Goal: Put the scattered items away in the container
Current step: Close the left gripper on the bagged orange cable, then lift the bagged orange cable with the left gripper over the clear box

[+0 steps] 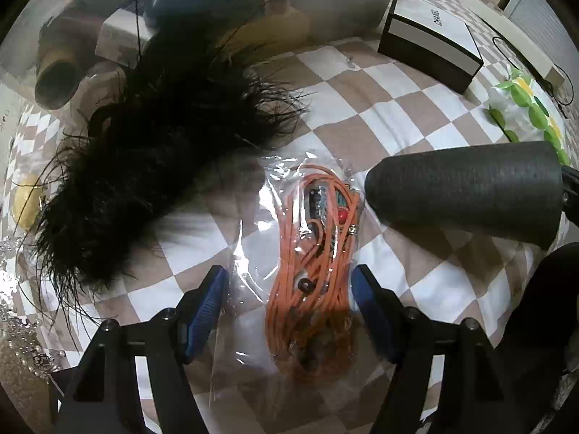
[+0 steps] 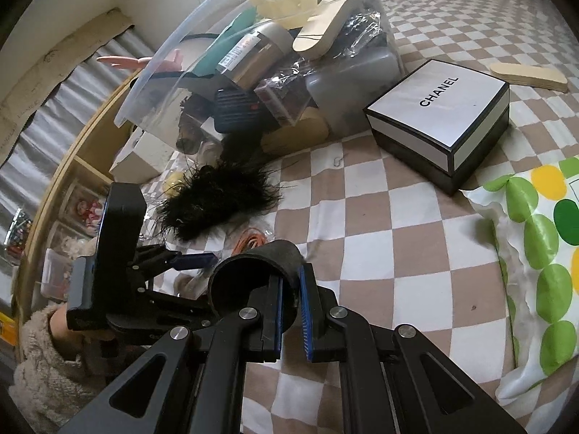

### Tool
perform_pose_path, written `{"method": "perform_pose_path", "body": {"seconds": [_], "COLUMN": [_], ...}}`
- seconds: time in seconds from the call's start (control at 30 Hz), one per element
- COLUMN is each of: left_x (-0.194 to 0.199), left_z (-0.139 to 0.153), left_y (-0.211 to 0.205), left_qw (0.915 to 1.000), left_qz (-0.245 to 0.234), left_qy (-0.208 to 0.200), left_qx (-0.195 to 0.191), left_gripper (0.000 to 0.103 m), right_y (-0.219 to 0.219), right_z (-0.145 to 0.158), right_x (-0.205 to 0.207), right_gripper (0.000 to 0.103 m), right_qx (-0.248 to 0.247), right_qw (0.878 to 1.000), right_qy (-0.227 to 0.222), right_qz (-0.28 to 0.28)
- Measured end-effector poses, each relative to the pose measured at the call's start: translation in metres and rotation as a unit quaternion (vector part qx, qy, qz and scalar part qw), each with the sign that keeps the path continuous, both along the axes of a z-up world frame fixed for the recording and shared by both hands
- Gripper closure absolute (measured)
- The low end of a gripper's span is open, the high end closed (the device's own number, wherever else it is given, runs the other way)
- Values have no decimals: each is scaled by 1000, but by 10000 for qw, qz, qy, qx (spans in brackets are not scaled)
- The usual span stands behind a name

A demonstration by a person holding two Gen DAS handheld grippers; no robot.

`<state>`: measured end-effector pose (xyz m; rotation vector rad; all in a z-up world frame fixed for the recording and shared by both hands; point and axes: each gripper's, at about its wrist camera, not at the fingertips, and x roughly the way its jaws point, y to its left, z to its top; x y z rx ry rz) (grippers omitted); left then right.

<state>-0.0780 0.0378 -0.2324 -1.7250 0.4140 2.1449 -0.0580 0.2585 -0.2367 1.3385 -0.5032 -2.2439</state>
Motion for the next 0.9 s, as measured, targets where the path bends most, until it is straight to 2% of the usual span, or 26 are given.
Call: {"method": "perform_pose_path", "body": {"seconds": [0.13, 0.23, 0.4, 0.43, 0.5, 0.63, 0.8, 0.9], "left_x": [-1, 0, 6, 8, 12, 26, 54, 57], "left_z": [0, 2, 6, 7, 8, 13, 18, 19], "left_y": [-4, -7, -10, -9, -6, 2, 0, -4], "left_qw": [9999, 9997, 9987, 9986, 9983, 9968, 9925, 9895], "left_qz": [36, 113, 193, 187, 148, 221, 538, 682], "left_qy": [29, 148, 311, 345, 407, 584, 594, 577], "left_qx": [103, 185, 347, 349, 395, 493, 928, 1135], "left_gripper": [33, 42, 76, 78, 90, 92, 92, 92], "right_y": [-2, -3, -8, -10, -12, -12, -9, -9], "right_z": [1, 2, 3, 4, 5, 6, 4, 7], "right_x": [2, 2, 2, 3, 4, 6, 5, 6], "right_gripper": [94, 94, 93, 93, 93, 93, 93, 93], "right_qx": [119, -17, -83, -37, 32, 19, -282, -274], "right_qw": [9999, 9999, 9998, 9997, 9996, 9996, 9991, 9992], "right_qy": [96, 94, 84, 105, 149, 177, 116, 172], "right_qz": [-39, 35, 175, 194, 225, 223, 281, 246]}}
